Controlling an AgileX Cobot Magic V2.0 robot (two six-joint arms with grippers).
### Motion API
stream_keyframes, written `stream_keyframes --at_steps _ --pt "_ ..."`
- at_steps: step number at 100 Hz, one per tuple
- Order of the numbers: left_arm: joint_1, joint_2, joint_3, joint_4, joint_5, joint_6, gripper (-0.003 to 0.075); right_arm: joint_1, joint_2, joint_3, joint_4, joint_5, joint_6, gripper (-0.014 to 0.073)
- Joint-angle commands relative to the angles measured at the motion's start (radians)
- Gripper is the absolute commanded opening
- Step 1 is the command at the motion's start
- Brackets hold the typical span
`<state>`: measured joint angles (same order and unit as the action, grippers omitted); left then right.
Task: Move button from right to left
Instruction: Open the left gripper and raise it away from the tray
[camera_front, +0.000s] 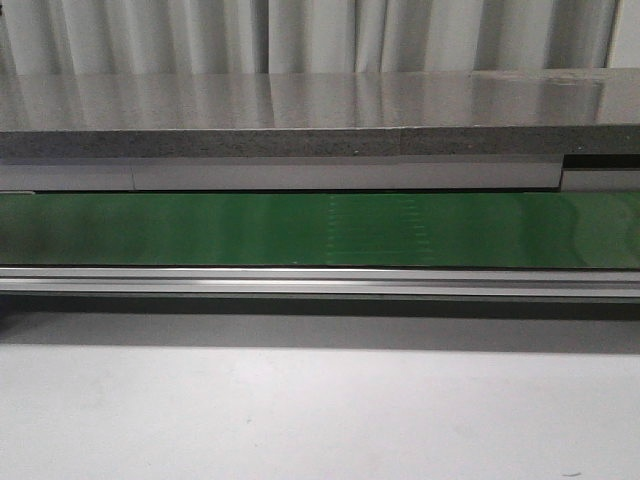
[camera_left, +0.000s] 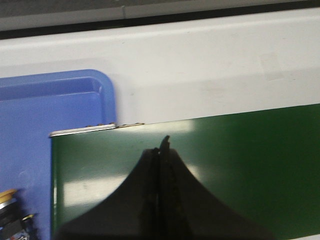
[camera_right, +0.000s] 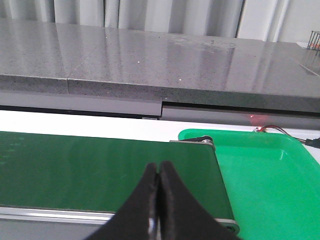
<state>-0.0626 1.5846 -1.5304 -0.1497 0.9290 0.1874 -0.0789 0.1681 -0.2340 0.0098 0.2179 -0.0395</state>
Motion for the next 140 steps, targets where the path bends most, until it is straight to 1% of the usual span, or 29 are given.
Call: stream_keyframes --at_steps 1,10,18,31,38,51,74,97,130,140 --pt "-0.047 -0.075 -0.017 -0.033 -0.052 -0.012 -0.002 0.0 0.007 -0.028 -0.01 -0.07 -0.001 -0.0067" --pt "-0.082 -0.113 -0.001 -0.035 -0.059 -0.012 -0.002 0.0 0.007 -0.028 -0.01 -0.07 -0.001 -0.0067" --pt "-0.102 -0.152 0.03 -0.038 -0.091 -0.012 -0.002 0.0 0.007 -0.028 -0.01 -0.07 -0.001 -0.0067" --pt "-0.106 -0.231 0.098 -0.104 -0.131 -0.012 -0.002 0.0 0.007 -0.028 -0.01 -0.07 -0.001 -0.0067" --pt "-0.106 -0.28 0.146 -0.114 -0.155 -0.012 -0.002 0.0 0.007 -0.028 -0.01 -0.07 -0.001 -0.0067" --pt "-0.106 -0.381 0.246 -0.114 -0.216 -0.012 -0.002 0.0 0.007 -0.028 -0.01 -0.07 -0.001 -0.0067" --pt "-0.106 -0.584 0.438 -0.159 -0.317 -0.012 -0.002 0.0 0.007 -0.028 -0.01 -0.07 -0.001 -0.0067" --pt "-0.104 -0.762 0.615 -0.156 -0.34 -0.012 -0.002 0.0 0.007 -0.028 -0.01 -0.07 -0.001 -0.0067" --pt "-0.104 -1.035 0.897 -0.156 -0.495 -0.012 -0.002 0.0 0.007 -0.028 -0.01 -0.07 -0.001 -0.0067" --pt "-0.104 -1.119 0.967 -0.143 -0.504 -0.008 -0.002 0.0 0.007 -0.028 -0.01 -0.07 -0.001 -0.0067"
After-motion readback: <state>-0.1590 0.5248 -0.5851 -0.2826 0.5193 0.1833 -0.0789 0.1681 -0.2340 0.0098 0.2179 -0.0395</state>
